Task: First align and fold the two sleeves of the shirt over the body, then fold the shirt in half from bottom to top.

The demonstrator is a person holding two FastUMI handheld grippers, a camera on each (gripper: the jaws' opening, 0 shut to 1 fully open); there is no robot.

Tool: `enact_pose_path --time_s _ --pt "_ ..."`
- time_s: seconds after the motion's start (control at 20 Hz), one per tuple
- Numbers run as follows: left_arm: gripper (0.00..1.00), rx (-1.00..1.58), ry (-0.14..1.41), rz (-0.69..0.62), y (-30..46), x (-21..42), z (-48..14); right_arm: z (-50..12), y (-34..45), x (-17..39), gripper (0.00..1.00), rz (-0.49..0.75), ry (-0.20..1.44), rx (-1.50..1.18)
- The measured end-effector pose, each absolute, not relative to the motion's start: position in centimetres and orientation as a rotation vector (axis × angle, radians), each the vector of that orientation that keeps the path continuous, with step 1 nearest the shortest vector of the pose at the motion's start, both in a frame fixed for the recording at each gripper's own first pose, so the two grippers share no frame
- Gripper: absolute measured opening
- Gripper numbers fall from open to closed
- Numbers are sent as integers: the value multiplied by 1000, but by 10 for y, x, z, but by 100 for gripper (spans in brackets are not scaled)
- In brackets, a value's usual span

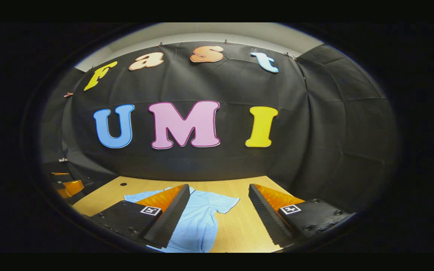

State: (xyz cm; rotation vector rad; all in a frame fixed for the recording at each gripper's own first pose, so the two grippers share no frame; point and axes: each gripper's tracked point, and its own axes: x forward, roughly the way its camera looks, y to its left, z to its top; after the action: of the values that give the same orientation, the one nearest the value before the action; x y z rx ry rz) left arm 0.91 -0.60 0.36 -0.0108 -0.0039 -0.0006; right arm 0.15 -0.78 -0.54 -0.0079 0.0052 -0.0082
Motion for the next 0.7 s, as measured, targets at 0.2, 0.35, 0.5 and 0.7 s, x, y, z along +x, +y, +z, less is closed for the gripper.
enact_pose_path --time_s 0.2,0.35,0.5,0.7 --pt "99 12 2 3 -7 10 2 -7 -11 6 98 -7 11 -16" --pt "99 1 10 6 -9 13 0 -11 -12 10 98 -3 18 -23" --pt "98 4 22 13 -10 15 -3 -19 -14 23 98 4 50 -25" --pt "98 -6 36 26 -8 24 0 -48 -24 60 98 3 147 -85"
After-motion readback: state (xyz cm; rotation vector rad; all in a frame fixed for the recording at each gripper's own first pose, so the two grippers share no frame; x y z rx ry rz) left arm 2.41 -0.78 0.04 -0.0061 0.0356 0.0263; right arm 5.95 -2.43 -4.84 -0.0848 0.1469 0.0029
